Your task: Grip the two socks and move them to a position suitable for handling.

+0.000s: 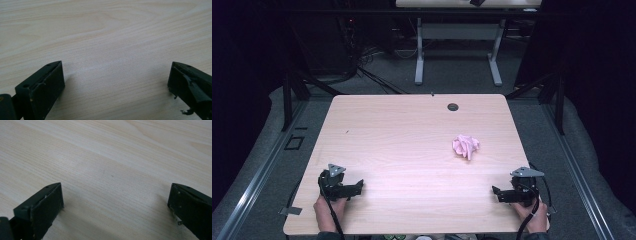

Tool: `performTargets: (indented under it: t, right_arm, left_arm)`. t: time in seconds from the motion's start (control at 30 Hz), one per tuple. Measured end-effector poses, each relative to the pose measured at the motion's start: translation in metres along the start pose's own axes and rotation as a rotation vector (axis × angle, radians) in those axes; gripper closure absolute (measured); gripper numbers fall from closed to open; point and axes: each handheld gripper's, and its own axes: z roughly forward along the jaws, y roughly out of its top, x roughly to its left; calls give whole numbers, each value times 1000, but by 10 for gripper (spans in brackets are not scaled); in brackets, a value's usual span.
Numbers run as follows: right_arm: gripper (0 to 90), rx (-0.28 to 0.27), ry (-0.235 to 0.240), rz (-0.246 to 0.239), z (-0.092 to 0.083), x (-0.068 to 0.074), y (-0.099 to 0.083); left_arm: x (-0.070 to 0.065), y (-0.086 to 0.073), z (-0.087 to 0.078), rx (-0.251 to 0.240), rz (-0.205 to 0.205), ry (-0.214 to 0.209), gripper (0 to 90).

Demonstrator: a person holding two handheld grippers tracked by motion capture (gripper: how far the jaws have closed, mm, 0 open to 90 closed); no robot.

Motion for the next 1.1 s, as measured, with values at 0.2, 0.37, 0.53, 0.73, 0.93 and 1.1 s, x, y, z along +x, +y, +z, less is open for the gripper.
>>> performTargets:
  t: [0.2,0.37,0.53,0.73,0.93,1.1]
  right_arm:
    - [0,1,-1,6,0,0,1]
    - [0,24,-1,4,1,1,4]
    - [0,39,20,8,3,-1,9]
    - [0,28,52,31,-2,0,24]
    - [0,12,87,-1,-6,7,55]
    - [0,13,97,-45,-1,17,85]
  left_arm:
    - [0,0,0,0,0,1,4]
    - [0,0,0,2,2,1,4]
    - [0,0,0,5,0,2,5]
    - [0,0,0,2,1,1,5]
    - [0,0,0,2,0,2,5]
    - [0,0,0,1,0,2,5]
